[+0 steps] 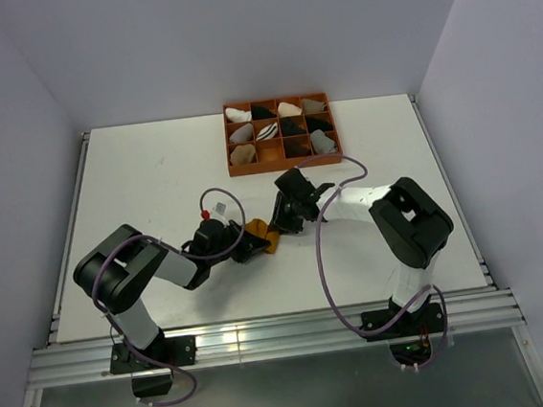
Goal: Roll the socks
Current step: Roll the sock at the center of the board.
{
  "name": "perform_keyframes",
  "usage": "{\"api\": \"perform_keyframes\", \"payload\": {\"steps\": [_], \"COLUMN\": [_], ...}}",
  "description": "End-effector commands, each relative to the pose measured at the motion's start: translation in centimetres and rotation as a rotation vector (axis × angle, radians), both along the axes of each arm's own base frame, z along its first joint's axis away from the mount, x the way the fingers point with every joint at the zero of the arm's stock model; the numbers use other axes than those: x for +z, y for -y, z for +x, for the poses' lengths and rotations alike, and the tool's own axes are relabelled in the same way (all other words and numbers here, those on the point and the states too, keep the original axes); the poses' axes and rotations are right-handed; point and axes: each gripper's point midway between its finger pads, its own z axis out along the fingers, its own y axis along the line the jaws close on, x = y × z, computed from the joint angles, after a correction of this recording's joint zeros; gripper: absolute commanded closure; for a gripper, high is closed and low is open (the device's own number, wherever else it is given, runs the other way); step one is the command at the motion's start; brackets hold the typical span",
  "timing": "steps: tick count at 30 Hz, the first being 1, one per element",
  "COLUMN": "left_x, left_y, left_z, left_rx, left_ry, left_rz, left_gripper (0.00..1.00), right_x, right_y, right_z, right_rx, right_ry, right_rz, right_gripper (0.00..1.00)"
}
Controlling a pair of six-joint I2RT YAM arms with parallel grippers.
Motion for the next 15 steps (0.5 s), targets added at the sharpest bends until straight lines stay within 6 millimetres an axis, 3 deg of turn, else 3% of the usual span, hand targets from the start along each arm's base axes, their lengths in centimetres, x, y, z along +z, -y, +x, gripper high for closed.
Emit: {"api": "perform_keyframes", "payload": {"steps": [1, 5, 8, 11, 12, 15], "left_x": [-1.2, -1.2, -1.3, -1.3, -0.4, 0.8], "left_y": [-0.4, -0.3, -0.5, -1.1, -1.1, -1.8], "left_z": [-1.1, -1.2, -1.2, -1.1, -0.6, 0.2], "left_rx": [-0.007, -0.011, -0.016, -0.012, -0.009, 0.019], "left_ry": [-0.063, -0.069, -0.061, -0.039, 0.014, 0.107], "left_rz": [-0.011, -0.021, 0.006, 0.068, 0.09, 0.217], "left_gripper": [0.99, 0.99, 0.93, 0.76, 0.65, 0.53], "right_x": [-1.7, -1.7, -1.3, -0.8, -0.6, -0.5], "right_y": [0.4, 0.9, 1.3, 1.9, 1.9, 2.0], "right_z": [-0.5, -0.5, 0.1, 0.2, 0.4, 0.3], "right_rx": [-0.008, 0.001, 0.007, 0.009, 0.015, 0.028], "right_ry": [-0.022, -0.032, -0.016, -0.016, -0.012, -0.023], "right_rz": [-0.042, -0.084, -0.126, -0.173, -0.178, -0.196], "right_gripper": [0.63, 0.99, 1.0, 1.0, 1.0, 1.0]}}
